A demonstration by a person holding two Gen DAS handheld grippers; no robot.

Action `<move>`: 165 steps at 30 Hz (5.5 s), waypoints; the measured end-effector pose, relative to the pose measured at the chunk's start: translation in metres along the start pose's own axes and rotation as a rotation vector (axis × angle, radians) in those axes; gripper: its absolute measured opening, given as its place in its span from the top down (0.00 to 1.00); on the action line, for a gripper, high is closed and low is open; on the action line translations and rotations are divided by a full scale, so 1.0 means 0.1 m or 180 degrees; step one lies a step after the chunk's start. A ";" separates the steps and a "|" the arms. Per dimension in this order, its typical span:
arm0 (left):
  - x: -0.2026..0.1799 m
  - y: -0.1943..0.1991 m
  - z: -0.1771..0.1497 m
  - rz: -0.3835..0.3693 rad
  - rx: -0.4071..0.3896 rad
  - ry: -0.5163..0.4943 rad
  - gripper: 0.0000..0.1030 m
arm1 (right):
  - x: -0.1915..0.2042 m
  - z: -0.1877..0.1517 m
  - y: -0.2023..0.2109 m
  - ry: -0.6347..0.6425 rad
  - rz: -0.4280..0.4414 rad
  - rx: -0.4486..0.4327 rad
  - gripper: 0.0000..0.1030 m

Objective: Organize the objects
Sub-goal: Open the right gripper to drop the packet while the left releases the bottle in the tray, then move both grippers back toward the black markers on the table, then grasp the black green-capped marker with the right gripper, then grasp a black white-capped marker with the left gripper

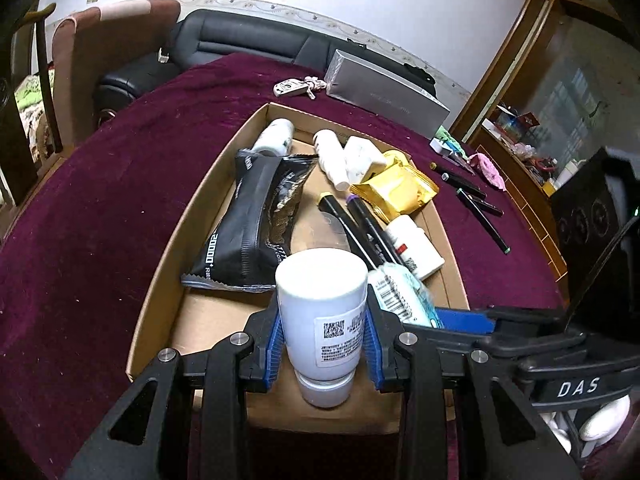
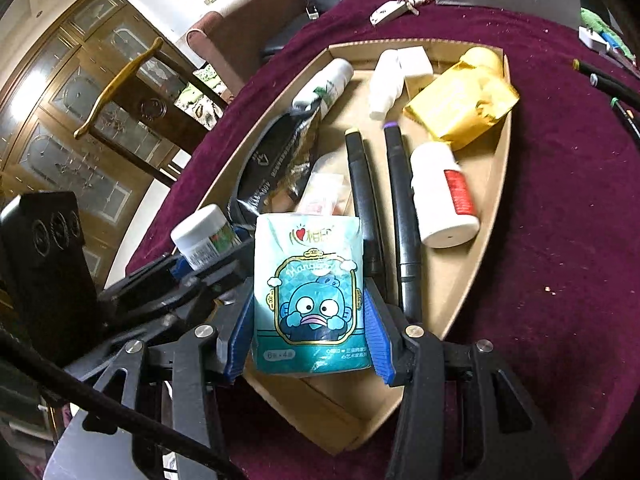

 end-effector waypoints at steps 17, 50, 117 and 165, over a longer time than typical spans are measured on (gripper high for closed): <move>0.16 -0.16 0.05 0.0187 0.0015 0.0109 0.69 | 0.11 -0.06 -0.15 0.0613 -0.0514 -0.0076 0.53; 0.03 0.39 0.35 0.0093 -0.0683 0.0446 0.42 | 0.27 -0.10 0.19 0.1150 -0.0979 -0.0600 0.43; -1.68 -0.33 0.08 -0.0292 0.0099 -0.0370 0.42 | -2.64 1.07 0.88 0.0055 -0.1988 -0.0476 0.65; -4.20 -3.13 0.27 -0.1289 0.0906 -0.3448 0.41 | -3.45 0.04 1.90 -0.1815 -0.0806 -0.1344 0.88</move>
Point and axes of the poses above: each gripper's, at about its wrist camera, not at the fingertips, and y roughly against the way its jaws point, x to its left, z to its top, the point moved 4 cm from there along -y, roughly the way its jaws point, and after that the axes turned 9 degrees about -x, right-handed, at the moved point
